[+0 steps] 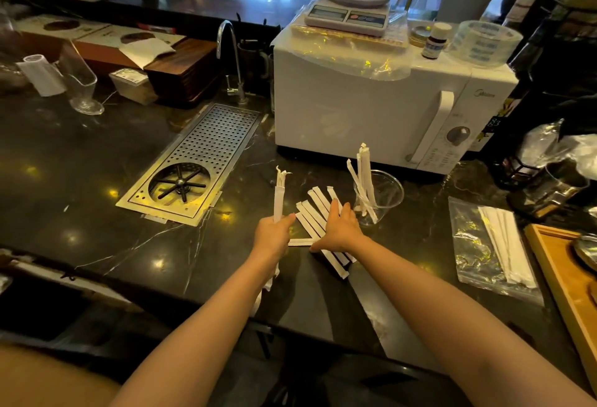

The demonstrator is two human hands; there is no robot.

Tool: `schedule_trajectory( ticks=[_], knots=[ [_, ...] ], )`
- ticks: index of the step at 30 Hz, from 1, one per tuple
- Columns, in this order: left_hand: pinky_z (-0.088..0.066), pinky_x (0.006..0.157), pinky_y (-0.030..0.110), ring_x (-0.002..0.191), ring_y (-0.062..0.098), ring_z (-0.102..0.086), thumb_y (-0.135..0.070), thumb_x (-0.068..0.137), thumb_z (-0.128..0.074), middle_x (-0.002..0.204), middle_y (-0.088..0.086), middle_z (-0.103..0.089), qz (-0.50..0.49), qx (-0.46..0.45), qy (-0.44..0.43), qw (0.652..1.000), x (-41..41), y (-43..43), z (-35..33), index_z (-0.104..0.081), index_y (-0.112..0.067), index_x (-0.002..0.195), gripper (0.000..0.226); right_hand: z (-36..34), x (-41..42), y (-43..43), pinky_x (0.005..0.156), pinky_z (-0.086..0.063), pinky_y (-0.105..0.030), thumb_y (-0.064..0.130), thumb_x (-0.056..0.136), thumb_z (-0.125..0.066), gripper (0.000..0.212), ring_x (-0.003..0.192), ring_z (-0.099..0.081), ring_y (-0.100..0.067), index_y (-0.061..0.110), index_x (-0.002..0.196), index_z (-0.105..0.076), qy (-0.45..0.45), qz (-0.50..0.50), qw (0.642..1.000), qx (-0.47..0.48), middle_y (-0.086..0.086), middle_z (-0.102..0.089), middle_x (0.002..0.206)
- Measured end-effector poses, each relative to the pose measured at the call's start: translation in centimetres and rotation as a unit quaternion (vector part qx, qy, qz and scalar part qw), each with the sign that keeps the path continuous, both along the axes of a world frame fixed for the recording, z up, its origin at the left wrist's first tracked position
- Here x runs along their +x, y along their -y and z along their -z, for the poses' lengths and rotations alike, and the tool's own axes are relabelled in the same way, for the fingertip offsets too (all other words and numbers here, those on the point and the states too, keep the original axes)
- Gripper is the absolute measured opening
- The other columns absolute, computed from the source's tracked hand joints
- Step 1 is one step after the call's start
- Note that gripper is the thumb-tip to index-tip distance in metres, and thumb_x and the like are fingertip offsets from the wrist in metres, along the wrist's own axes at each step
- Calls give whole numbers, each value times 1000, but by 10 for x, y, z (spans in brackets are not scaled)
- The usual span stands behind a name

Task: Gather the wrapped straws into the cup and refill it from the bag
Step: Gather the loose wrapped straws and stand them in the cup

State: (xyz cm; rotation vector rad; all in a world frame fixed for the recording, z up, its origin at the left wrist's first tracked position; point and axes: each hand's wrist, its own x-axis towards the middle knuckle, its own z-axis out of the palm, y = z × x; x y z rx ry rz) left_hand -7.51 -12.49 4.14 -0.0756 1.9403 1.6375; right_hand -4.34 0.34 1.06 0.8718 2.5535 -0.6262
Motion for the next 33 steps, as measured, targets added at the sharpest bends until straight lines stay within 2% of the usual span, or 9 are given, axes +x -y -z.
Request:
schedule_trajectory(
  ticks=[6, 11, 14, 17, 19, 23, 28, 33],
  knots=[
    [-29, 46, 21, 48, 11, -33, -20, 94, -46, 57, 2, -37, -3, -6, 8, 1000, -3, -2, 4, -52, 8, 113, 35, 1, -10, -5, 118, -15, -49, 37, 69, -77, 121, 145, -4, -39, 8, 148, 10, 10, 21, 1000, -6, -21, -3, 158],
    [-30, 46, 21, 49, 11, -34, -21, 94, -47, 59, 2, -37, -4, -10, 4, 1000, -6, -1, 8, -52, 4, 112, 31, 0, -12, -5, 114, -25, -47, 39, 70, -75, 110, 144, -14, -36, 6, 147, -4, 2, 14, 1000, 13, -17, -15, 155],
    [-30, 45, 20, 49, 11, -33, -21, 94, -46, 59, 2, -37, 4, -9, 4, 1000, -7, 0, 9, -51, -5, 97, 17, -1, -13, -2, 111, -30, -45, 41, 72, -73, 95, 139, -24, -34, 6, 143, -20, -4, 1, 999, 37, -16, -26, 150],
    [-29, 45, 21, 47, 11, -32, -21, 94, -47, 57, 2, -35, 14, -9, 0, 1000, -10, 0, 11, -48, -9, 80, 18, -2, -12, 1, 108, -34, -43, 40, 75, -69, 79, 135, -30, -33, 6, 137, -31, -2, -12, 999, 44, -16, -32, 146],
    [-29, 45, 21, 48, 11, -32, -21, 94, -47, 57, 2, -36, 15, -12, -2, 1000, -12, 0, 11, -48, -12, 74, 22, -2, -12, 1, 105, -38, -41, 36, 77, -69, 75, 133, -32, -33, 6, 136, -33, 0, -12, 999, 38, -16, -33, 144],
    [-30, 46, 20, 48, 10, -33, -22, 94, -46, 58, 2, -37, 22, -10, -3, 1000, -14, -1, 9, -48, -8, 88, 15, -5, -12, 0, 103, -41, -39, 28, 76, -71, 73, 131, -34, -34, 4, 134, -33, 8, 4, 1000, 24, -18, -35, 141],
    [-29, 44, 19, 46, 9, -32, -21, 94, -46, 56, 2, -37, 30, -4, 0, 1000, -15, -2, 9, -46, -16, 70, 24, -6, -10, -3, 102, -42, -41, 20, 76, -72, 70, 128, -41, -36, 1, 132, -35, 22, 25, 999, 28, -20, -39, 137],
    [-30, 45, 19, 48, 10, -33, -21, 94, -47, 58, 2, -37, 33, -2, 5, 999, -17, -6, 8, -47, -16, 71, 23, -6, -7, -5, 95, -48, -37, 14, 81, -66, 49, 116, -55, -33, 0, 124, -45, 18, 27, 999, 38, -19, -55, 127]
  ],
)
